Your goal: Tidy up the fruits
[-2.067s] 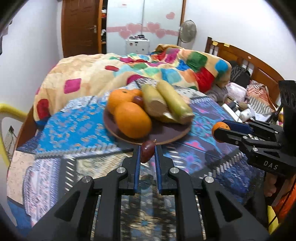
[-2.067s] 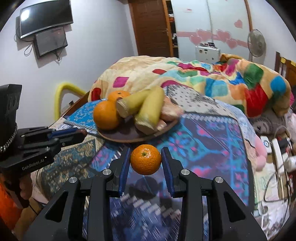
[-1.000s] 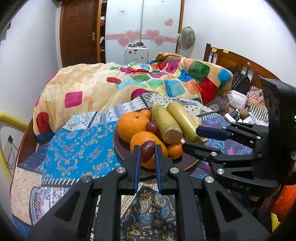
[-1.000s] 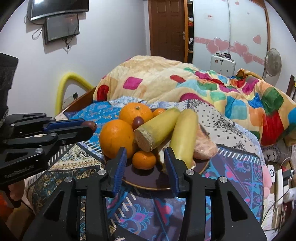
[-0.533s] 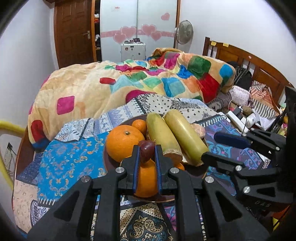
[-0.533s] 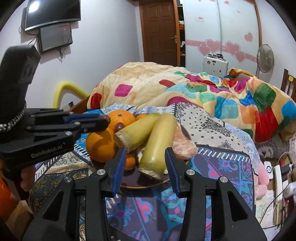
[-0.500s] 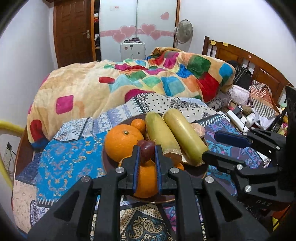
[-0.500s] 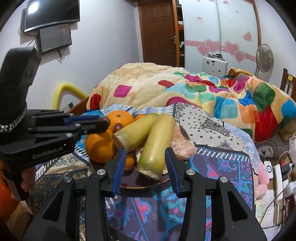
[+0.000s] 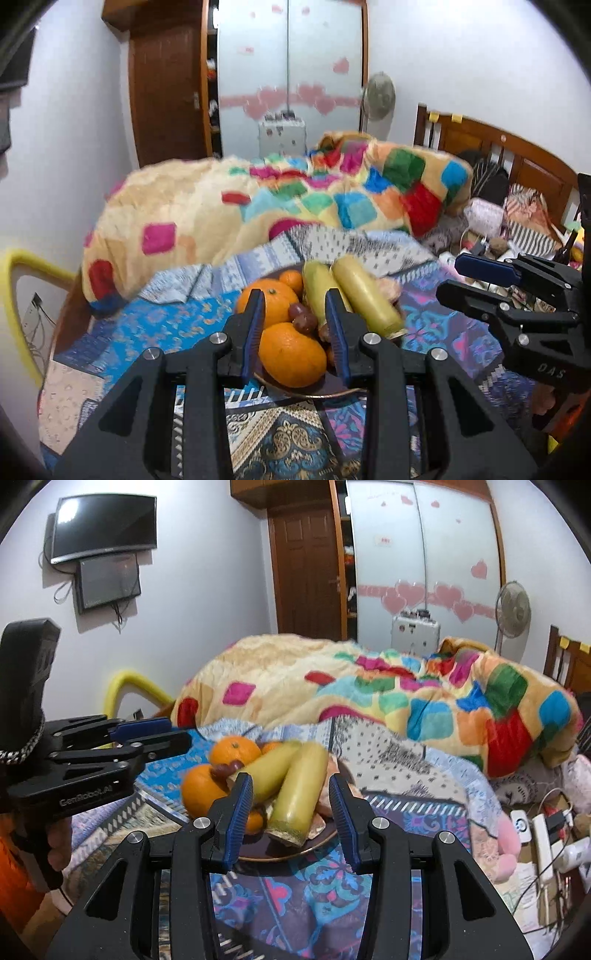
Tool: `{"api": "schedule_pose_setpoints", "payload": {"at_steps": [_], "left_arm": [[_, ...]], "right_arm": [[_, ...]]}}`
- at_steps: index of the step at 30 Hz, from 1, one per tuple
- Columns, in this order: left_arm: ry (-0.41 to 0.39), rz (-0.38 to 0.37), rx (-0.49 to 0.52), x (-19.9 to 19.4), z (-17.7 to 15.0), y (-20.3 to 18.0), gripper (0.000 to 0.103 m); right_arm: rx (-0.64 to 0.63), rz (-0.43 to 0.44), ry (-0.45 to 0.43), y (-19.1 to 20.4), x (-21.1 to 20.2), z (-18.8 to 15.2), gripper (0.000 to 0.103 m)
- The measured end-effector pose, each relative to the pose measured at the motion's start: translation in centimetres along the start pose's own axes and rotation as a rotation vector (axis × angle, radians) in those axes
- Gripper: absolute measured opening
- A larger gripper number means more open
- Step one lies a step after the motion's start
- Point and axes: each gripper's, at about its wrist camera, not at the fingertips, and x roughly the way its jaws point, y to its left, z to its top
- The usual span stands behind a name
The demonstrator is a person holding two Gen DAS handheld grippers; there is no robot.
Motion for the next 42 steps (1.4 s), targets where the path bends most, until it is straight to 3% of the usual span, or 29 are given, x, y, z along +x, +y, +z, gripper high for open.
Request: {"api": "schedule_pose_setpoints", "payload": {"at_steps": [3, 8, 13, 15, 19, 23, 25, 30, 34, 42], "left_arm": [[-0.076, 0.024, -0.001, -3.8, 0.2, -0.5, 0.034], [-0.174, 0.002, -0.036, -10.3, -0.2, -1.0, 0.036], [-0.270, 0.008, -0.049, -15.9, -0.9, -1.6, 0.052], [-0.306, 0.018, -0.044, -18.1, -1.4, -2.0, 0.053], [-0.356, 0.020, -0.038, -21.6, -2.4, -2.6, 0.068], [-0.381, 0.038, -0.037, -23.7, -3.4, -2.9, 0.074], [-0.389, 0.038, -0.045, -24.2, -3.7, -2.9, 0.085], [-0.415, 0.058, -0.064, -25.3, -4.5, -3.0, 0.097], [-0.433, 0.097, -0.056, -25.9, -5.0, -3.5, 0.101], [-0.430, 0.096, -0.061, -26.0, -5.5, -3.5, 0.102]], "right_arm": [[0.000, -0.008, -0.060, 0.8, -3.1, 0.7, 0.040], [0.003, -0.017, -0.158, 2.5, -8.0, 1.7, 0.040], [-0.012, -0.038, -0.267, 5.3, -13.5, 1.4, 0.041], [-0.005, -0.034, -0.291, 6.0, -14.6, 1.3, 0.053], [-0.004, -0.063, -0.348, 7.5, -17.0, 0.5, 0.063], [0.001, -0.078, -0.382, 8.5, -18.4, -0.1, 0.083], [-0.006, -0.106, -0.404, 8.9, -18.9, -0.4, 0.086], [-0.013, -0.136, -0.427, 9.3, -20.1, -1.2, 0.100], [-0.005, -0.145, -0.440, 9.2, -20.8, -1.7, 0.103], [0.003, -0.145, -0.436, 9.4, -21.2, -2.4, 0.103]]}}
